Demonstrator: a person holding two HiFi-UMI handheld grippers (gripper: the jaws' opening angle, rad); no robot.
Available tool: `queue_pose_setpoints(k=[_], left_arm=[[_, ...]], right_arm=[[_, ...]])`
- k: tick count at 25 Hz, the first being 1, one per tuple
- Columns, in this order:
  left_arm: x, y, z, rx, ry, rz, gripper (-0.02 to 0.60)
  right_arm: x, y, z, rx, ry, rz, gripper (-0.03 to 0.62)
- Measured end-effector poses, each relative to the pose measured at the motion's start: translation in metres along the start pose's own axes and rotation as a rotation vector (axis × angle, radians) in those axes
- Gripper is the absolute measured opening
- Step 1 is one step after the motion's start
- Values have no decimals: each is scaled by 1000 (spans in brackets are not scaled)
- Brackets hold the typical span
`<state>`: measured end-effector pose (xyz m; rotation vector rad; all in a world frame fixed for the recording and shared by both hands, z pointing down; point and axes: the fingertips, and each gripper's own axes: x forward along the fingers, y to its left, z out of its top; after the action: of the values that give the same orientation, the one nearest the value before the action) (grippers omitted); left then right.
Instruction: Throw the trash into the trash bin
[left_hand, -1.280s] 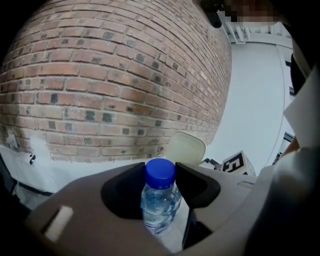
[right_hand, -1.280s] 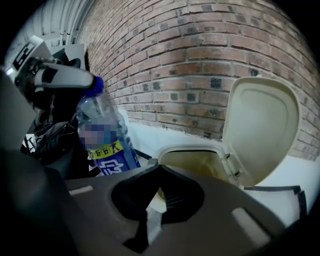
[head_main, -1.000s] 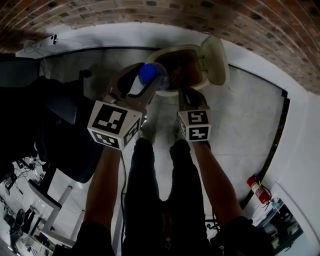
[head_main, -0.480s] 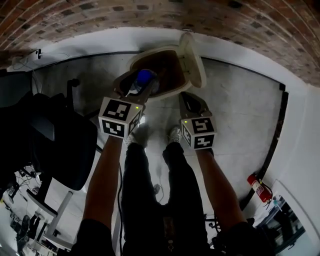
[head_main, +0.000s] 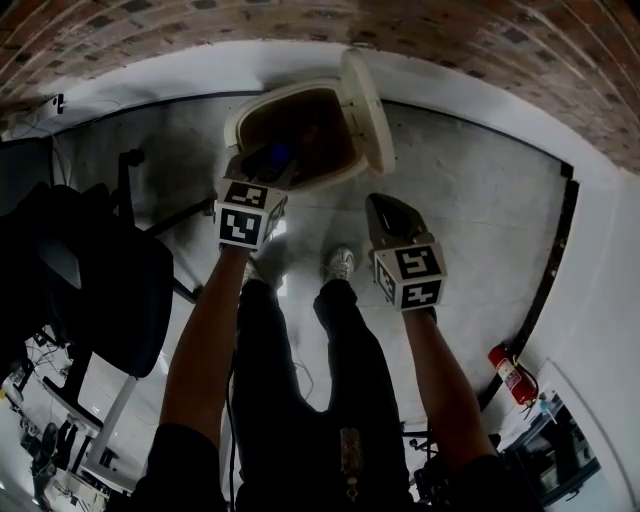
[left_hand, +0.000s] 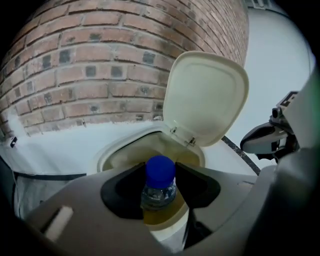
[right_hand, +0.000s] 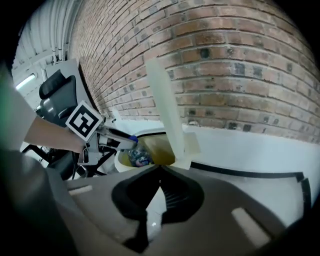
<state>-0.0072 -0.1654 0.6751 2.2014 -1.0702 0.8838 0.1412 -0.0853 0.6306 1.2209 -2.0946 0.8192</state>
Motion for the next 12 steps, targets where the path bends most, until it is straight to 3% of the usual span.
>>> queue_pose_setpoints(k=[6, 12], left_arm=[[18, 3, -22, -30, 88, 4, 206], [11, 10, -22, -15, 80, 26, 339]], right_arm=[[-10, -30, 16, 24, -46, -54, 3], [-25, -57, 74, 27, -177, -109, 3]])
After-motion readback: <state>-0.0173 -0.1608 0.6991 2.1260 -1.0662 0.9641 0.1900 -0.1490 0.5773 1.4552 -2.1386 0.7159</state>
